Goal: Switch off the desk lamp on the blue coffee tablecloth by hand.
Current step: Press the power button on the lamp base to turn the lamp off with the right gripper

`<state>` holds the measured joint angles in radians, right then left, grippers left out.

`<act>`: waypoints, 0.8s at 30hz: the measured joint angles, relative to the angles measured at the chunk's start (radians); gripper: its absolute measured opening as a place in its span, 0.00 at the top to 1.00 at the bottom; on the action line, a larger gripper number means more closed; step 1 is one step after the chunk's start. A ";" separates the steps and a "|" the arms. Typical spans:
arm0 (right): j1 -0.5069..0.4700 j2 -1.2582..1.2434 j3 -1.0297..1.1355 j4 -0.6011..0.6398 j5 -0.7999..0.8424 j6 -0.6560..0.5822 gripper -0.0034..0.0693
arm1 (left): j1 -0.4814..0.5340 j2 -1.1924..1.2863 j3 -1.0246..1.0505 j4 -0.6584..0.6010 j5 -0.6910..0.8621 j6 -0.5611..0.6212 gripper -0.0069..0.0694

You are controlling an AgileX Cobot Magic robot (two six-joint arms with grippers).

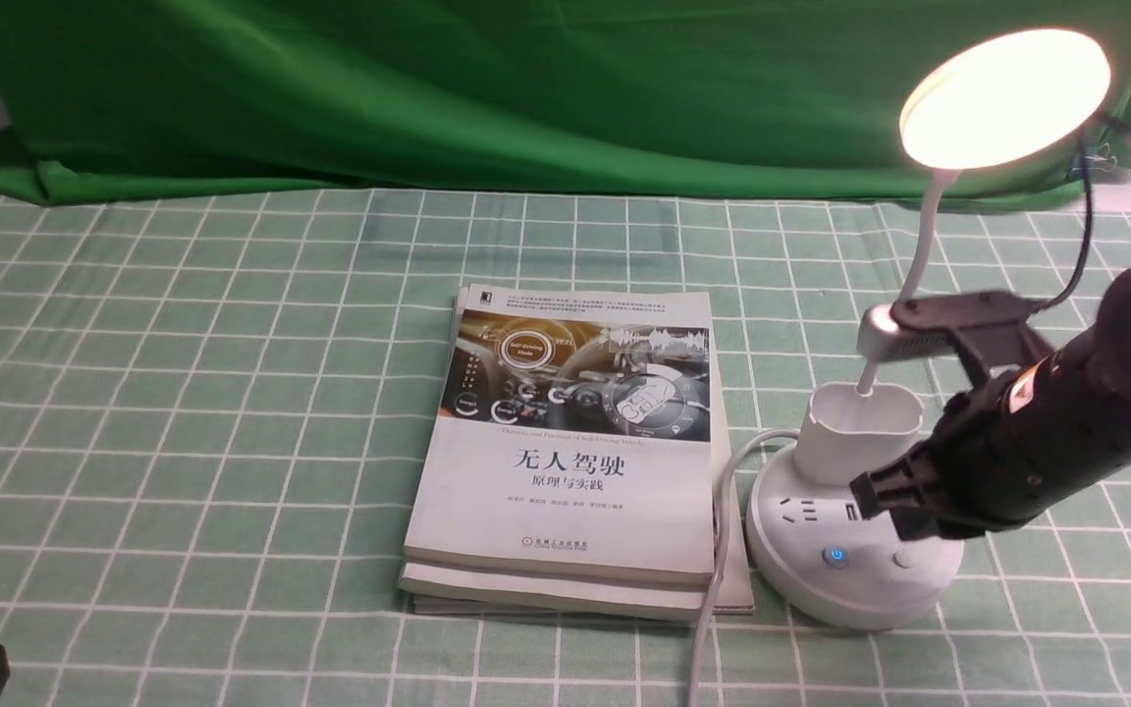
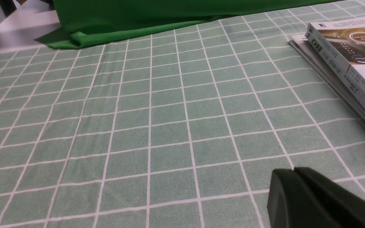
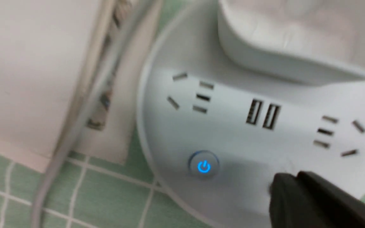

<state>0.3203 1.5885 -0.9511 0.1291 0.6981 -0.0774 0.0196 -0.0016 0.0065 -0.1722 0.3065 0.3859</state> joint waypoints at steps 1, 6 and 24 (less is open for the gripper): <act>0.000 -0.001 0.000 0.000 0.000 0.000 0.90 | 0.000 0.000 0.000 0.000 0.000 0.000 0.91; 0.000 0.019 0.000 0.000 -0.001 0.000 0.90 | 0.000 0.000 0.000 0.000 0.000 0.000 0.91; 0.000 0.053 0.000 0.000 -0.002 -0.005 0.90 | 0.000 0.000 0.000 0.000 0.000 0.000 0.91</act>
<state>0.3203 1.6418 -0.9506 0.1291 0.6959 -0.0822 0.0196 -0.0016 0.0065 -0.1722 0.3065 0.3859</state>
